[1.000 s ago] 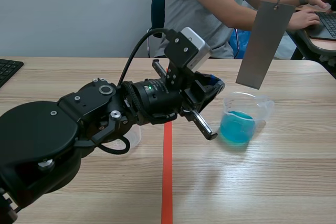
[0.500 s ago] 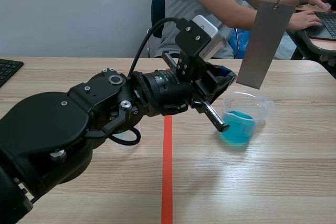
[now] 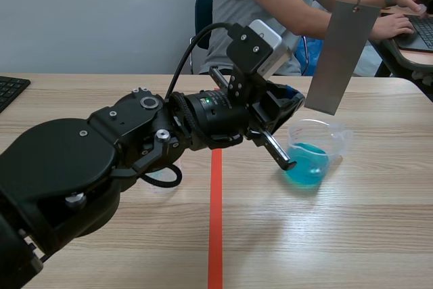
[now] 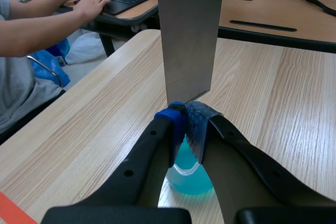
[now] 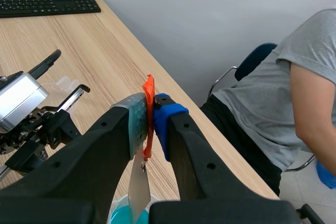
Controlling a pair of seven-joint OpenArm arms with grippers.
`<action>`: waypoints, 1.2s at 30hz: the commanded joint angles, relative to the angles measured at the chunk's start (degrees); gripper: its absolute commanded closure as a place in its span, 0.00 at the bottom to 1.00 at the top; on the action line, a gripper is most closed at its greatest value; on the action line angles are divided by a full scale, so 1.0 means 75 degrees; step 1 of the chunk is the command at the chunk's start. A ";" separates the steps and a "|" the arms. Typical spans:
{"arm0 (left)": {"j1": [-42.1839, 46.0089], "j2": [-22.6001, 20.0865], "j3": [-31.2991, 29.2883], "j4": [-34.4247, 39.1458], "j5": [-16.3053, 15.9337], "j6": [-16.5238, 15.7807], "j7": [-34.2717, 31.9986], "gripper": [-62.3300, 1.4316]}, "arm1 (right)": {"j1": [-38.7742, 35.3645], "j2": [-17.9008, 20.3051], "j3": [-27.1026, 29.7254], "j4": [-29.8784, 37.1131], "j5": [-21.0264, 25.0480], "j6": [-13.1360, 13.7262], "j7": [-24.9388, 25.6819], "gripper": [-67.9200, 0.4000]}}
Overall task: Do the redox reaction experiment.
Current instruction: 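Raise the plate and point at it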
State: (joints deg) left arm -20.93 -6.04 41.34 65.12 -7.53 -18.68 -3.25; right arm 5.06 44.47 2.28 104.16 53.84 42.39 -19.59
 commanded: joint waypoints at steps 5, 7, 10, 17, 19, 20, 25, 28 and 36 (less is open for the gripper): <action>-0.0090 0.0058 -0.0015 0.0175 -0.0067 0.0006 -0.0096 0.93 | 0.0172 0.0119 0.0102 0.0064 0.0108 0.0044 0.0140 0.98; -0.0090 0.0058 -0.0015 0.0175 -0.0067 0.0006 -0.0032 0.93 | 0.0172 0.0119 0.0102 0.0064 0.0108 0.0044 0.0140 0.98; -0.0090 0.0038 -0.0015 0.0175 -0.0035 0.0009 0.0012 0.93 | 0.0172 0.0119 0.0102 0.0064 0.0108 0.0044 0.0140 0.98; -0.0085 -0.0204 -0.0029 0.0175 -0.0041 0.0009 0.0006 0.93 | 0.0172 0.0119 0.0102 0.0064 0.0108 0.0044 0.0143 0.98; -0.0064 -0.0347 -0.0032 0.0175 -0.0041 0.0012 -0.0009 0.93 | 0.0172 0.0119 0.0102 0.0064 0.0111 0.0044 0.0143 0.98; -0.0032 -0.0425 -0.0044 0.0175 -0.0041 0.0015 -0.0032 0.93 | 0.0172 0.0119 0.0102 0.0064 0.0111 0.0044 0.0143 0.98; 0.0259 -0.0909 -0.0303 0.0259 -0.0044 0.0012 -0.0399 0.93 | 0.0172 0.0119 0.0102 0.0064 0.0108 0.0044 0.0143 0.98; 0.0539 -0.1271 -0.0530 0.0545 -0.0047 0.0012 -0.0437 0.93 | 0.0172 0.0119 0.0102 0.0064 0.0108 0.0044 0.0143 0.98; 0.1585 -0.2419 -0.1244 0.1789 -0.0195 0.0012 -0.0458 0.93 | 0.0172 0.0119 0.0102 0.0064 0.0108 0.0044 0.0143 0.98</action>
State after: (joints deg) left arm -9.37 -23.57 32.51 77.14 -8.19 -18.57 -5.85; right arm 5.06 44.47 2.28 104.16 53.84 42.39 -19.57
